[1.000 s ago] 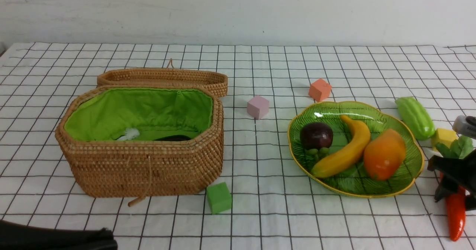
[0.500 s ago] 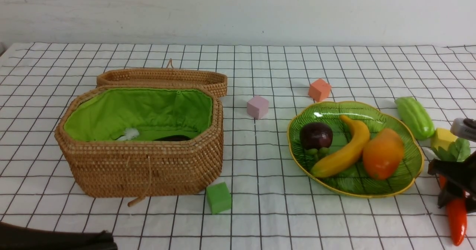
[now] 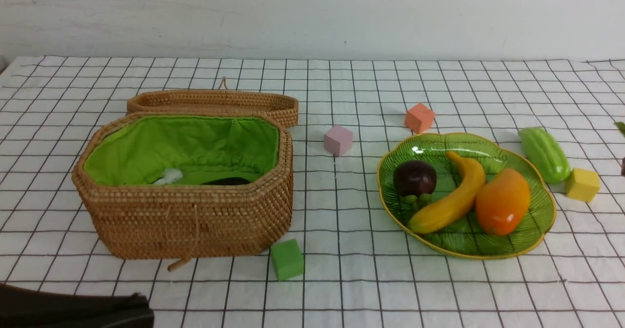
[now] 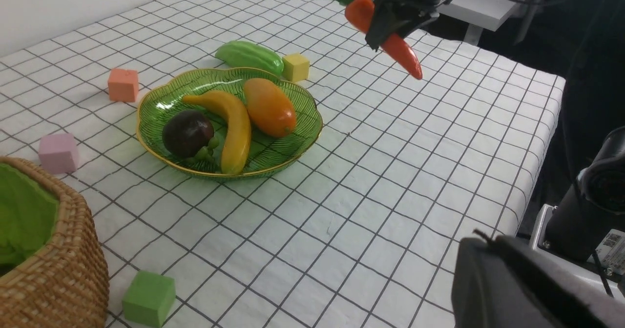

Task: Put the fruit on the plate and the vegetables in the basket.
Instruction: Use the right arm to grab a carrot and put it into the left basket

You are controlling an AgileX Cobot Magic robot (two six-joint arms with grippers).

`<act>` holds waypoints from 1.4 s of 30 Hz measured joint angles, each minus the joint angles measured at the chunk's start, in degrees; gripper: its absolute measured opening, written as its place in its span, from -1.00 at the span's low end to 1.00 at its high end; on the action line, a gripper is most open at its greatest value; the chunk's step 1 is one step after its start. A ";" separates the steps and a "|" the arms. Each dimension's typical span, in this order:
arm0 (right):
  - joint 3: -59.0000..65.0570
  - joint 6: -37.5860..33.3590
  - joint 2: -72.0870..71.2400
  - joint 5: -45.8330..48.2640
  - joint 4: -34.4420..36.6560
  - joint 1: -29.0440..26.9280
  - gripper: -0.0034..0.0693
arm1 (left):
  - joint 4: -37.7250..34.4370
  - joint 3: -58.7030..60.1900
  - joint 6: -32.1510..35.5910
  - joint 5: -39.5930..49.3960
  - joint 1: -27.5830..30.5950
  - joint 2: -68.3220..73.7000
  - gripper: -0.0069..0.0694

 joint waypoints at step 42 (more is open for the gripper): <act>-61.59 -37.64 42.99 -9.20 18.70 49.01 -0.03 | 60.29 0.00 -64.97 8.09 0.00 0.00 -0.83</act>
